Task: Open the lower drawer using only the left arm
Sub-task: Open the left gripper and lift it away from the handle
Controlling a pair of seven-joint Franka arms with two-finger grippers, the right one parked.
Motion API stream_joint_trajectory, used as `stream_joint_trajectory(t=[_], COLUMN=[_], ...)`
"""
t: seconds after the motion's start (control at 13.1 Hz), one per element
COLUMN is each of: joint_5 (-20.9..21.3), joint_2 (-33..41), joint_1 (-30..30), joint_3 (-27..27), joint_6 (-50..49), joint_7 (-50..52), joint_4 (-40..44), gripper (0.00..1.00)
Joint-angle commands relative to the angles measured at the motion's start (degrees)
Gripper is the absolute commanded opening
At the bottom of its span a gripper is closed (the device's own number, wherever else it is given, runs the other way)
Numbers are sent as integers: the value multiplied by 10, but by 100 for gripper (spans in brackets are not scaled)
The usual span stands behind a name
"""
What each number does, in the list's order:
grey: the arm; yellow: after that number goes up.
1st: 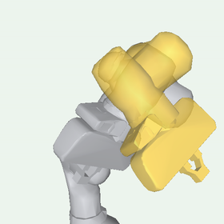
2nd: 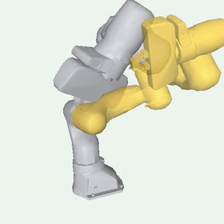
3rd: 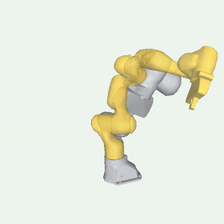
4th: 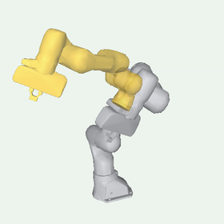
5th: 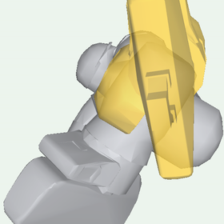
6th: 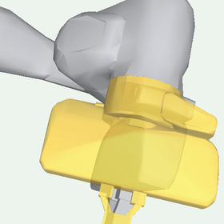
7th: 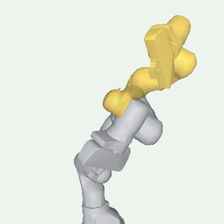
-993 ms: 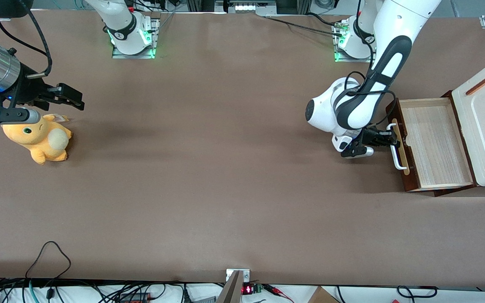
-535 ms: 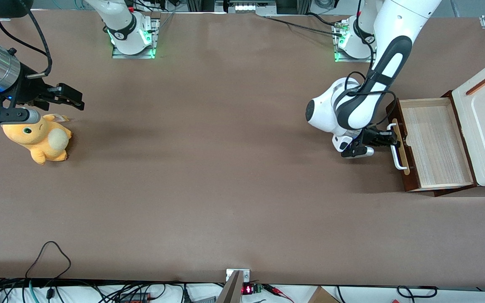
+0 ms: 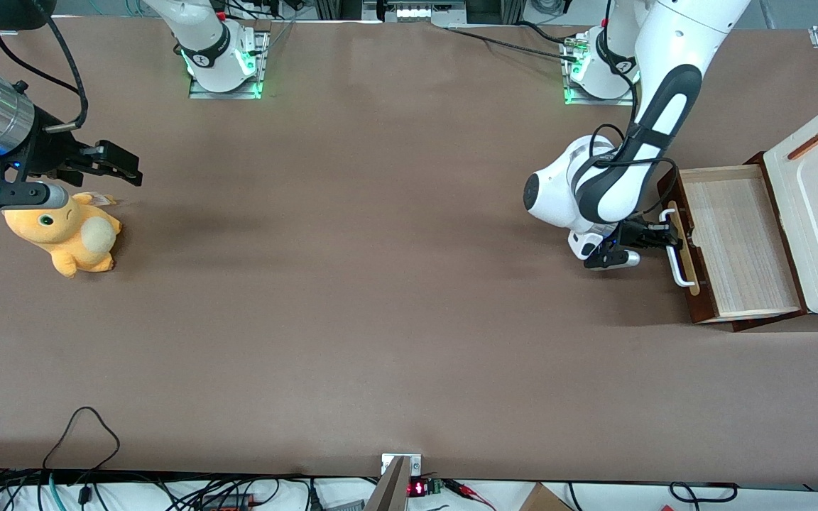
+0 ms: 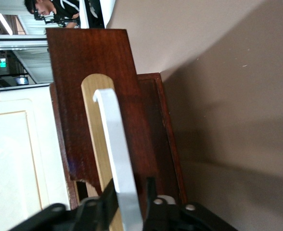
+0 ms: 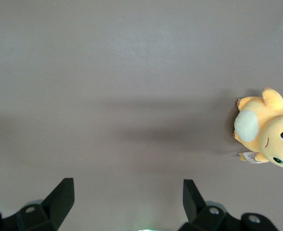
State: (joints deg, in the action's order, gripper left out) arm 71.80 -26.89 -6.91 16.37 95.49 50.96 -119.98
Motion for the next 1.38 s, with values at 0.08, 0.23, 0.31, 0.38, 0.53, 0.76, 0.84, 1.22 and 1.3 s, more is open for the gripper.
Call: stream_joint_trajectory(t=[0.08, 0.23, 0.31, 0.38, 0.53, 0.76, 0.84, 1.22, 1.3], joint_5=[10, 8, 7, -1, -40, -165, -213, -370, -418], joint_2=[0, 2, 3, 4, 15, 53, 70, 144, 158], joint_1=[6, 6, 6, 4, 2, 3, 4, 11, 13], joint_3=[-20, -19, -16, -11, 6, 13, 12, -9, -31], joint_6=[5, 5, 5, 4, -1, -2, 3, 0, -2], joint_7=[-31, -29, -28, -24, -23, -19, -25, -139, -188], joint_4=[12, 13, 15, 18, 33, 94, 119, 203, 224], gripper=[100, 100, 100, 100, 100, 100, 100, 100, 100])
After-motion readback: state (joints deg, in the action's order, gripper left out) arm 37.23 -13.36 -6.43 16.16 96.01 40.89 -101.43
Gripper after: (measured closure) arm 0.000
